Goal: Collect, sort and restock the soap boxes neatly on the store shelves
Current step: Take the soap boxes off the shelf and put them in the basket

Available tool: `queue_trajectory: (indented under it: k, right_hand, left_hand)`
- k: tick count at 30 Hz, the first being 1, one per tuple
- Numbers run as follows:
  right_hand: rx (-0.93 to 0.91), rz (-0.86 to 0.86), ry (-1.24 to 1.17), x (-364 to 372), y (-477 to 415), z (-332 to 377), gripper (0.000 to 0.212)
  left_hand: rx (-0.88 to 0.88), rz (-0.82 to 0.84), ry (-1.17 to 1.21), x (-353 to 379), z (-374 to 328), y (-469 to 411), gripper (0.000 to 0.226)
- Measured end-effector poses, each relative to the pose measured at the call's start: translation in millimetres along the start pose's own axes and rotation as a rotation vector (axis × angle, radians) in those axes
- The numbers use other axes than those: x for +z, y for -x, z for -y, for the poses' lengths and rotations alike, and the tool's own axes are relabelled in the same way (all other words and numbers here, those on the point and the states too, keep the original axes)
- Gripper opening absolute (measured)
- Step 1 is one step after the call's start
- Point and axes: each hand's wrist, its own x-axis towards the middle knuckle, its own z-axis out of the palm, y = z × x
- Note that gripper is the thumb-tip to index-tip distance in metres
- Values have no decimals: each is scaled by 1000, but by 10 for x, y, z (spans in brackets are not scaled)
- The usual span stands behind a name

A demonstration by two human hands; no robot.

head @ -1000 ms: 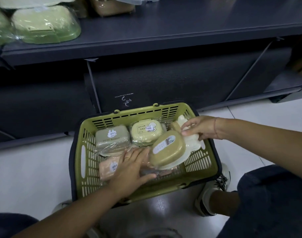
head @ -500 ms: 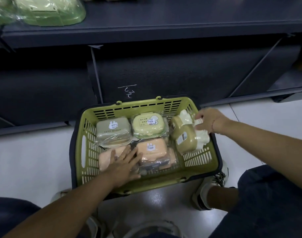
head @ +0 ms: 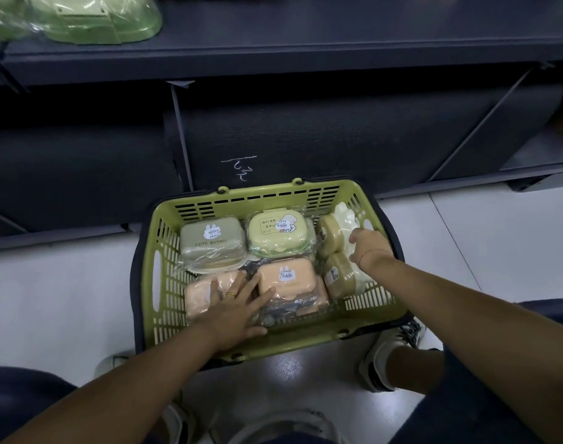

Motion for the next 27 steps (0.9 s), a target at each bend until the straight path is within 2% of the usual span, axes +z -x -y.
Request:
queue_trajectory:
  k: [4, 7, 9, 11, 13, 15, 18, 21, 23, 25, 27]
  right_hand:
    - [-49, 56, 118, -30, -90, 32, 34]
    - [-106, 67, 100, -66, -83, -16, 32]
    - [-145, 61, 76, -174, -42, -41, 37]
    - [-194, 39, 40, -377, -13, -36, 39]
    - [-290, -25, -62, -702, 42, 26, 32]
    - [-421, -148, -220, -1158, 127, 147, 18]
    - [-620, -340, -474, -1906, 246, 310, 8]
    - [-676, -501, -715, -2540, 93, 308, 15]
    - [-618, -643, -711, -2844, -166, 215, 19]
    - [-502, -734, -633, -3057, -523, 65, 22]
    - [-378, -737, -568, -3230, -896, -94, 47]
  left_hand:
    - [-18, 7, 16, -34, -16, 22, 82]
    - [-27, 2, 50, -85, -18, 28, 81]
    - [-24, 1, 76, -183, -6, 35, 95]
    - [12, -78, 116, -398, -23, 49, 108]
    - [63, -283, 137, -708, -63, 32, 101]
    - [172, -605, 120, -1143, -105, -20, 82]
    - [327, -991, 91, -1931, -206, -34, 55]
    - [389, -1206, 43, -2764, -326, -38, 48]
    - [353, -1186, 20, -3208, -349, -139, 55]
    - [234, -1086, -24, -3561, -336, -318, 69]
    - [93, -957, -96, -3836, -263, -564, 77]
